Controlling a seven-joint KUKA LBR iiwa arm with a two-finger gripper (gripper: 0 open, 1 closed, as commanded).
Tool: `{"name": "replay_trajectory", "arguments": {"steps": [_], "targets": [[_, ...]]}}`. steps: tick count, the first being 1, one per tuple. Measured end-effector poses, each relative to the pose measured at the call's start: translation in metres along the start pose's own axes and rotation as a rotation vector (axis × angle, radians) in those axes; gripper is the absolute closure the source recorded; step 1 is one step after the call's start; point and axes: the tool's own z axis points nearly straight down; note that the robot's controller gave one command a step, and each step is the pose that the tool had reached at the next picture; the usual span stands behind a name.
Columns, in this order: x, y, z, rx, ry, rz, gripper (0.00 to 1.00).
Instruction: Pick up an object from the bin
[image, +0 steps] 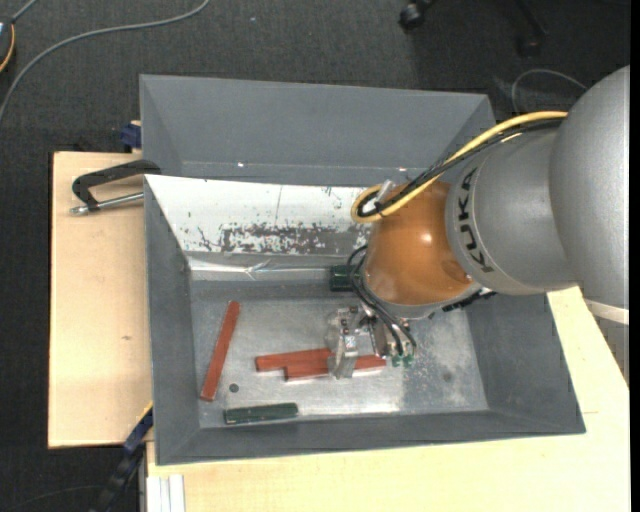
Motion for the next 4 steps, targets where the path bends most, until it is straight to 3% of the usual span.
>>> {"name": "replay_trajectory", "arguments": {"steps": [1,2,3,4], "targets": [[-0.005,-0.073,0.0,0.0,-0.007,-0.374,1.0],[-0.002,-0.073,0.003,0.0,0.0,-0.375,0.0],[-0.003,-0.073,0.001,0.0,-0.001,-0.374,1.0],[0.009,-0.049,-0.03,-0.001,-0.001,-0.89,1.0]]}}
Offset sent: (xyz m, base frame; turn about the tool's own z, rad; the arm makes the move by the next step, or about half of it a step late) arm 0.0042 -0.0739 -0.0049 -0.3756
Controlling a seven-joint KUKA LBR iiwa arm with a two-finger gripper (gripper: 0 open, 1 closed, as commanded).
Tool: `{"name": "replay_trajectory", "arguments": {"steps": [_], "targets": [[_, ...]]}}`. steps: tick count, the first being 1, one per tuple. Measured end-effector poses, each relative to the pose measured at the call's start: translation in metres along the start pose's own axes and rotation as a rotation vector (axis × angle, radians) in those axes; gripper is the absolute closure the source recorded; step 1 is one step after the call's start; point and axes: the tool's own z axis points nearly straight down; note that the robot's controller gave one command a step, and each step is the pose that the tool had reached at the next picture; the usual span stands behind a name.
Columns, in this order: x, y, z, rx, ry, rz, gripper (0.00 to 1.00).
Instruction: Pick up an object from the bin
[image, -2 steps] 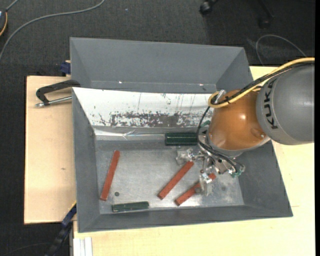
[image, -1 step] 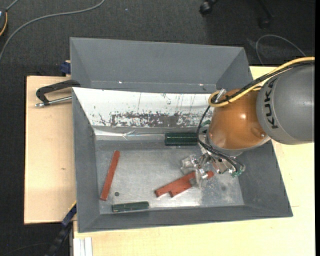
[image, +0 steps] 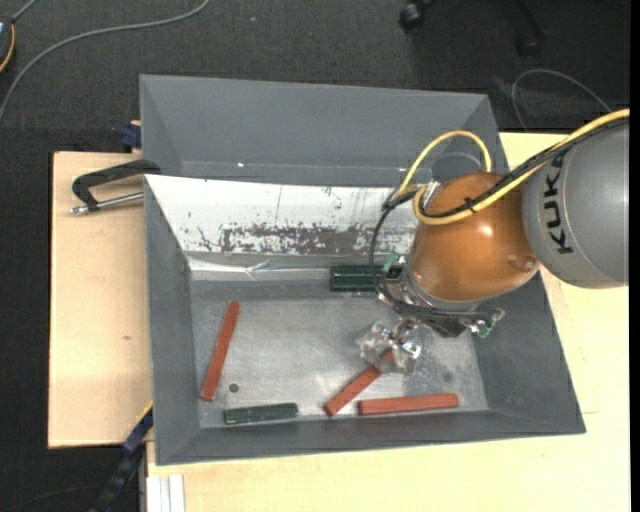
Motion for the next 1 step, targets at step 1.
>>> {"name": "replay_trajectory", "arguments": {"steps": [1], "targets": [[0.0006,0.0,0.0007,-0.002,0.001,0.002,0.0]]}}
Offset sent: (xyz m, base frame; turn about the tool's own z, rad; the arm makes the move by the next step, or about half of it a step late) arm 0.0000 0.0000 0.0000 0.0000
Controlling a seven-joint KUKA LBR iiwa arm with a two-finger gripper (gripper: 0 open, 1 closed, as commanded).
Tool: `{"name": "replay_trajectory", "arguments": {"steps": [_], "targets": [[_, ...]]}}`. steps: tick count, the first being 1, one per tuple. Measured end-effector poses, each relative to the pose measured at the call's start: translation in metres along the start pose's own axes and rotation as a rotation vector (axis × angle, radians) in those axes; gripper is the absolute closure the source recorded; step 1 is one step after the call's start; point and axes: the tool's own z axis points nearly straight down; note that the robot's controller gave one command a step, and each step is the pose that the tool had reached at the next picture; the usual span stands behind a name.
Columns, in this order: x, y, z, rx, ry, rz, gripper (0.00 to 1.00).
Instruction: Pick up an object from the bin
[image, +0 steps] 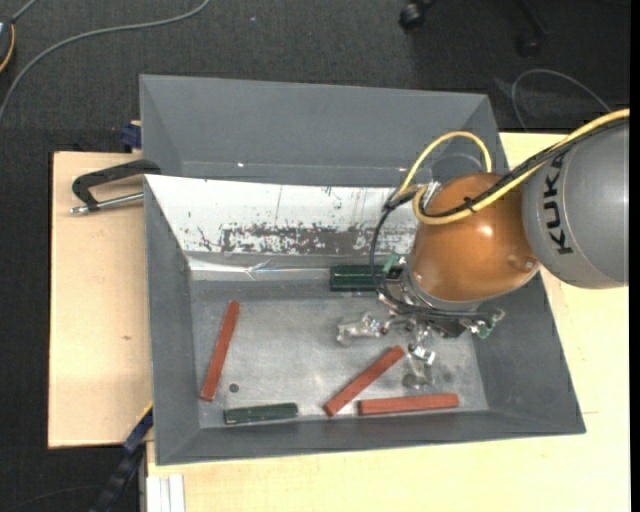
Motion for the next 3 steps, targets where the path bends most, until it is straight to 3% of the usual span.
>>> {"name": "replay_trajectory", "arguments": {"steps": [1,2,3], "targets": [[-0.013,-0.005,0.034,-0.003,0.003,-0.07,0.0],[-0.014,-0.006,0.033,0.0,0.0,-0.069,1.0],[0.001,-0.003,-0.087,0.007,-0.002,-0.282,1.0]]}}
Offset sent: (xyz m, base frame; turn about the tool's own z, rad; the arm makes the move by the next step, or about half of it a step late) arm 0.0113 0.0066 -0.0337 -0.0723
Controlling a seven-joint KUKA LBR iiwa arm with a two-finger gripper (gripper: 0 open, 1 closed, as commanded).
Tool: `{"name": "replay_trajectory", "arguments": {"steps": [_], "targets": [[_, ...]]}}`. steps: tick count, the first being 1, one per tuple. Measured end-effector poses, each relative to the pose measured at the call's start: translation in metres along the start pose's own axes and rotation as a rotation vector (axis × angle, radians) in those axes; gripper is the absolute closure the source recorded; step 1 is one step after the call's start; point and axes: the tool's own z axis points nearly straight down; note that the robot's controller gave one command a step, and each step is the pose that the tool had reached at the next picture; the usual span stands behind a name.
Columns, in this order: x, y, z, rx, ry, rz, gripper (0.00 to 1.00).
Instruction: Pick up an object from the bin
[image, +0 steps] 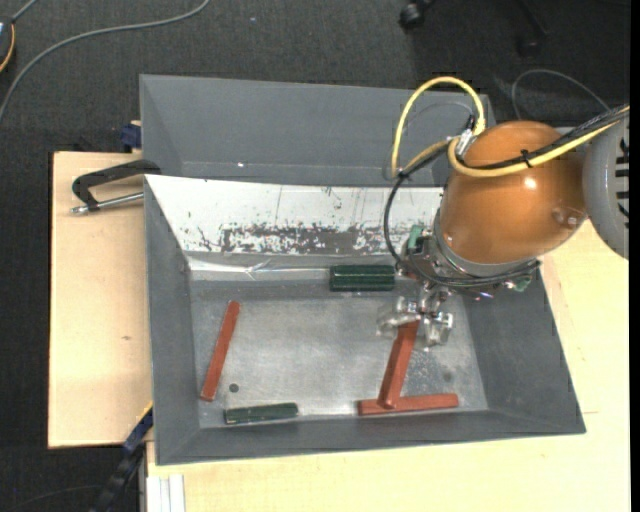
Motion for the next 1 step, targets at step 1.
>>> {"name": "replay_trajectory", "arguments": {"steps": [1], "targets": [[-0.0162,0.0034,-0.0388,-0.004,-0.001,-0.352,1.0]]}}
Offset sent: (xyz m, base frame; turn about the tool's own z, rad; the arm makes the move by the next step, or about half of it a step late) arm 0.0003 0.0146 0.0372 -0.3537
